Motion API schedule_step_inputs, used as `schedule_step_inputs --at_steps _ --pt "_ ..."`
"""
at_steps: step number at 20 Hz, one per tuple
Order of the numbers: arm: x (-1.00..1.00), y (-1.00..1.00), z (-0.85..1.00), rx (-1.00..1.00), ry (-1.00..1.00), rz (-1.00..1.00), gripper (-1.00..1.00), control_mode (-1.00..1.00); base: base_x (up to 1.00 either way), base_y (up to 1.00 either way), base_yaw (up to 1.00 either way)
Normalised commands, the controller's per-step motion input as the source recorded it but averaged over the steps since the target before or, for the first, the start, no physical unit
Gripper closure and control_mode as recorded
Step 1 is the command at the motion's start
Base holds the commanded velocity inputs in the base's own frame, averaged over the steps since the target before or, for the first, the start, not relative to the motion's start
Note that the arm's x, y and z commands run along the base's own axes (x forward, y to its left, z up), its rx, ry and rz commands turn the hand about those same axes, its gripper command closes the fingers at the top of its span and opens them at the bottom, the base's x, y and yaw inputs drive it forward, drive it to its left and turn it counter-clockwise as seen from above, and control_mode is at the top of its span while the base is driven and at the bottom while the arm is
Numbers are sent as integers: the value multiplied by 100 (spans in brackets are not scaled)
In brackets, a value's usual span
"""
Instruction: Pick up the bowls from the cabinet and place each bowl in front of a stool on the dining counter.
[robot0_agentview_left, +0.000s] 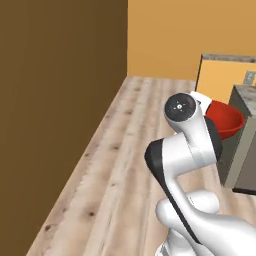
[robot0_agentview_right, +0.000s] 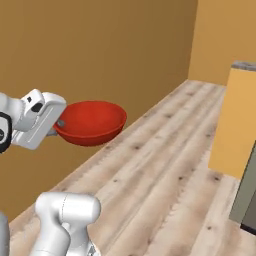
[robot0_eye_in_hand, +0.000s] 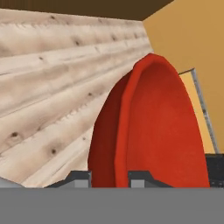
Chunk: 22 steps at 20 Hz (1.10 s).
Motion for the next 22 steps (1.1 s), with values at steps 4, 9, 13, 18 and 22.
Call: schedule_step_inputs --at_steps 4,9,13,18,22 --pt "0 0 0 0 0 0 100 100 100 42 -39" --pt "0 0 0 0 0 0 100 100 89 78 -56" --pt "0 0 0 0 0 0 100 100 95 86 -45" --pt "0 0 0 0 0 0 100 100 100 54 -20" --pt "0 0 0 0 0 0 100 100 100 25 -5"
